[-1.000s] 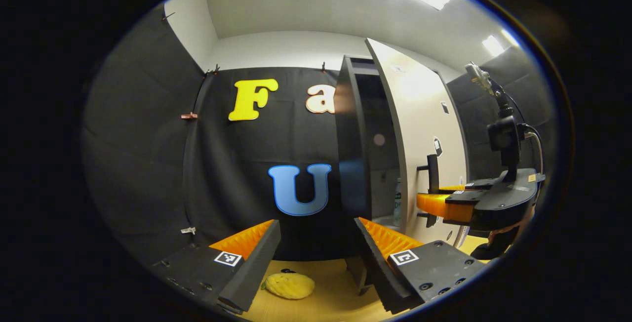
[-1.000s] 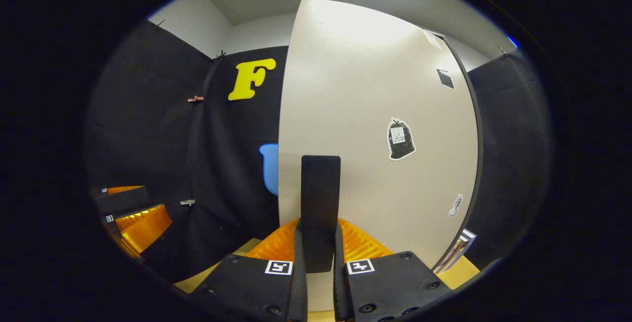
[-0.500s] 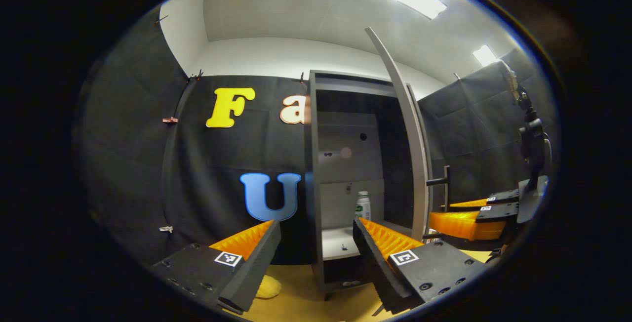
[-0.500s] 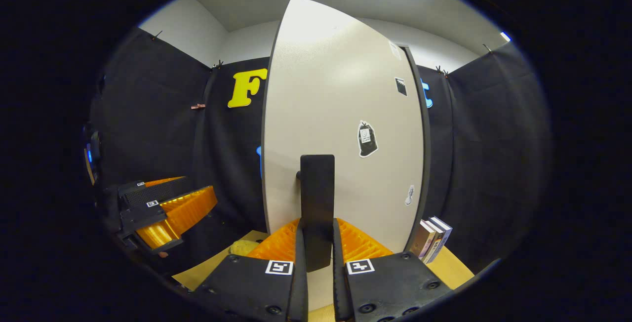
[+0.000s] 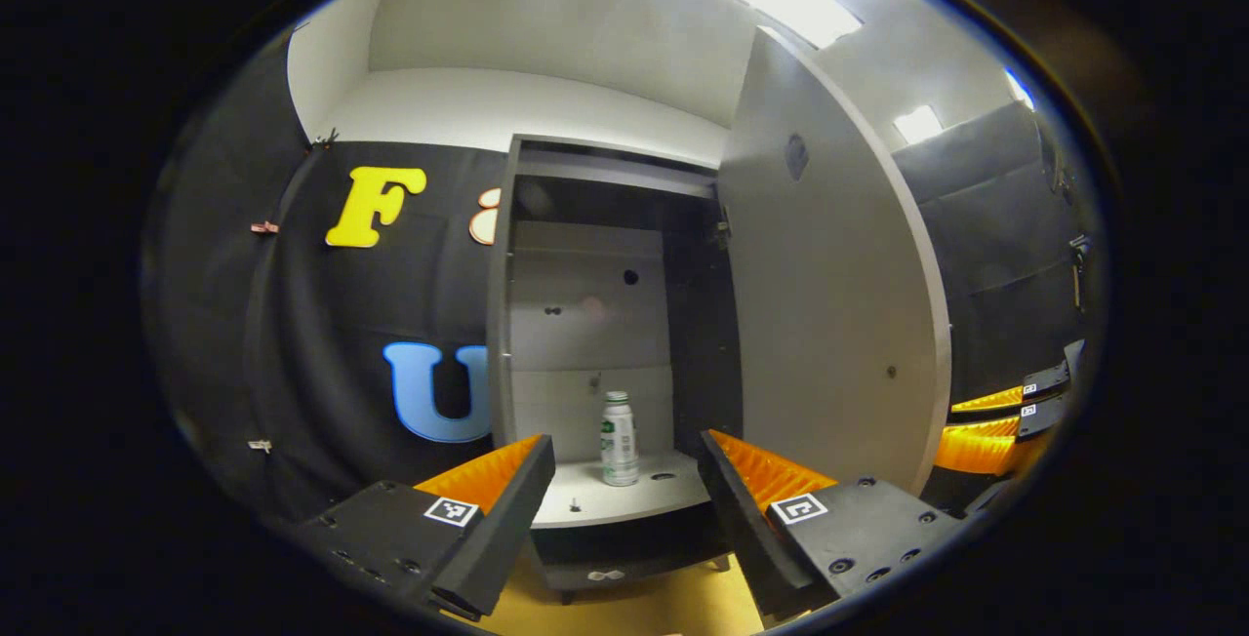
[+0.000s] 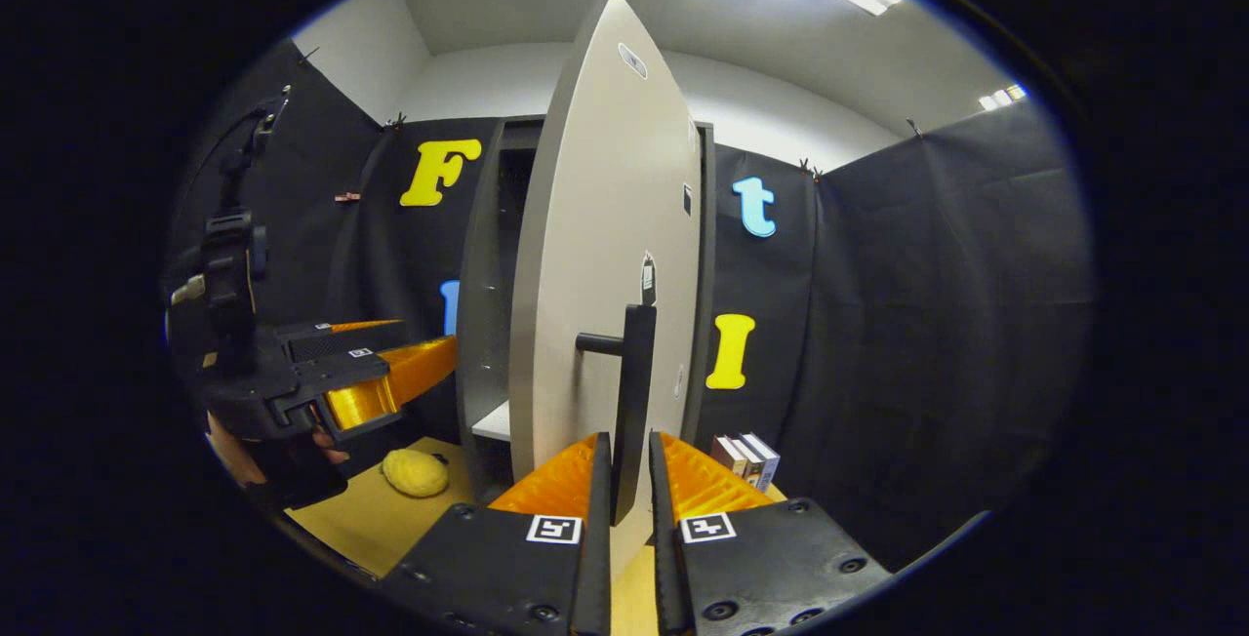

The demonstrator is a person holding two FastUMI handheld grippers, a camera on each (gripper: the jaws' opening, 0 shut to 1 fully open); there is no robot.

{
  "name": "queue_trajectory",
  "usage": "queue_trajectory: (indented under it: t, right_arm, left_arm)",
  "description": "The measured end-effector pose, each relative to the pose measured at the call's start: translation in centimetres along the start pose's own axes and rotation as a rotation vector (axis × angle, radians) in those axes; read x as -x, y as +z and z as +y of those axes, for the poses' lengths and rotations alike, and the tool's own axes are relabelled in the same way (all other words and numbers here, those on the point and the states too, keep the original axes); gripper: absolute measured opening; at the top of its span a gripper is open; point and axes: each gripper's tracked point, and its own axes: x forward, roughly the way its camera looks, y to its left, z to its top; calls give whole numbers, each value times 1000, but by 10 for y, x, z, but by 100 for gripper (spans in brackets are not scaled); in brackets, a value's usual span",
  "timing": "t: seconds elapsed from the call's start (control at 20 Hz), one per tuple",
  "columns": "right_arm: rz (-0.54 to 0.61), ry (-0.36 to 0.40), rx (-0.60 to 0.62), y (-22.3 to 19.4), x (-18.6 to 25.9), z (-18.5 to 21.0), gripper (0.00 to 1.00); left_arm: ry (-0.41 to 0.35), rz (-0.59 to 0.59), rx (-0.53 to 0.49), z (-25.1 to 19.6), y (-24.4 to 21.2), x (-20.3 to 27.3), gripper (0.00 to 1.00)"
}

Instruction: Open the cabinet door with the right hand, grasp the bottle in the cabinet with the left hand and place it on the coaster, then close the cabinet door with the right hand.

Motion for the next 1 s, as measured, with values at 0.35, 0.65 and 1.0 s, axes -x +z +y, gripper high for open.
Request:
queue_trajectory:
  t: [0.35, 0.65, 1.0]
  right_arm:
    - [14, -122, -71, -5, 8, -89, 17]
    - [22, -122, -198, -9, 0, -136, 18]
    - [23, -54, -292, -11, 5, -136, 18]
  left_arm:
    - [10, 28, -1, -17, -13, -45, 92]
    - [39, 43, -6, -18, -25, -78, 92]
    - [61, 55, -26, -12, -41, -117, 92]
